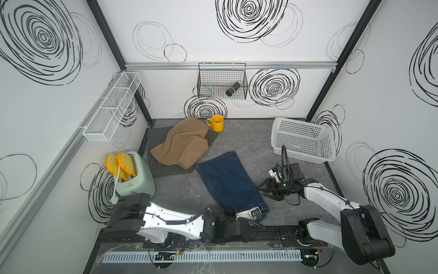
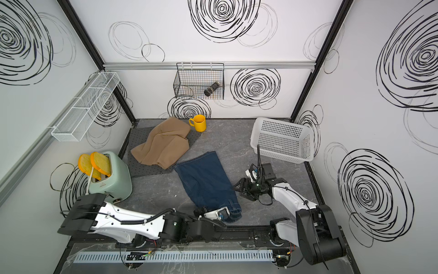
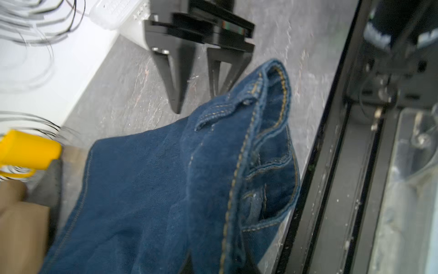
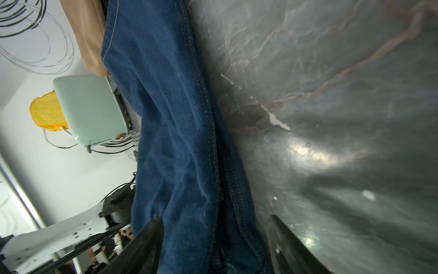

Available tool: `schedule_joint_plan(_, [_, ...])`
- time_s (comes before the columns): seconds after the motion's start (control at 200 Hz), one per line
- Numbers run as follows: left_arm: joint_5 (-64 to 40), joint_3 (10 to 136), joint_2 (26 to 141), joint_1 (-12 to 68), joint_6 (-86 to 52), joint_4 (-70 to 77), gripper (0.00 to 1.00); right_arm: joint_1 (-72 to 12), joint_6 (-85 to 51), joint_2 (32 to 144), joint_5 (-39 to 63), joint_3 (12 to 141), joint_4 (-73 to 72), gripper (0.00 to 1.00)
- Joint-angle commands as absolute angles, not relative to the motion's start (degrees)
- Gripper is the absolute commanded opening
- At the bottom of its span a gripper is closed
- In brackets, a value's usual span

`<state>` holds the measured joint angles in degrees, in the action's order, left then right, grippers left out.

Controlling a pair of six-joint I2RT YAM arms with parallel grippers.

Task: Roll up the skirts
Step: Roll the skirt at the center of the board.

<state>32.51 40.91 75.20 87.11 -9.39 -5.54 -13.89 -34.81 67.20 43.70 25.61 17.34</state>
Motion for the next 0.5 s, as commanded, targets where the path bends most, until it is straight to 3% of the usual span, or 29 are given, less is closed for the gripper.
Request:
schedule_joint_plan(0.0, [20.3,38.2,69.5,81.7,-19.6,-1.8,0.00,-15.4,-34.5,63.2,36.5,25.5,16.1,0.74])
schedule_joint_plan(0.125, [15.1,38.6,69.0,78.7,-22.0,-4.2,0.00,-20.8,-34.6,55.0,29.1,24.5,12.1,0.77])
schedule_joint_plan(0.235, [10.1,39.4,71.4,77.7,-23.3,-5.8,0.00,-23.1,-35.6,48.6,25.2,20.9,7.1,1.00])
schedule_joint_plan(0.33, [8.3,39.7,71.3,77.5,-24.2,-7.6,0.00,-22.2,-36.9,46.3,22.4,20.0,5.3,0.98])
schedule_joint_plan(0.42, [7.0,39.0,69.3,76.7,-24.2,-6.9,0.00,-21.3,-36.8,48.8,29.0,20.3,0.7,1.00])
schedule_joint_plan(0.495, [5.6,39.0,68.4,75.3,-24.2,-7.3,0.00,-21.7,-36.9,53.4,37.7,21.6,-1.0,0.80])
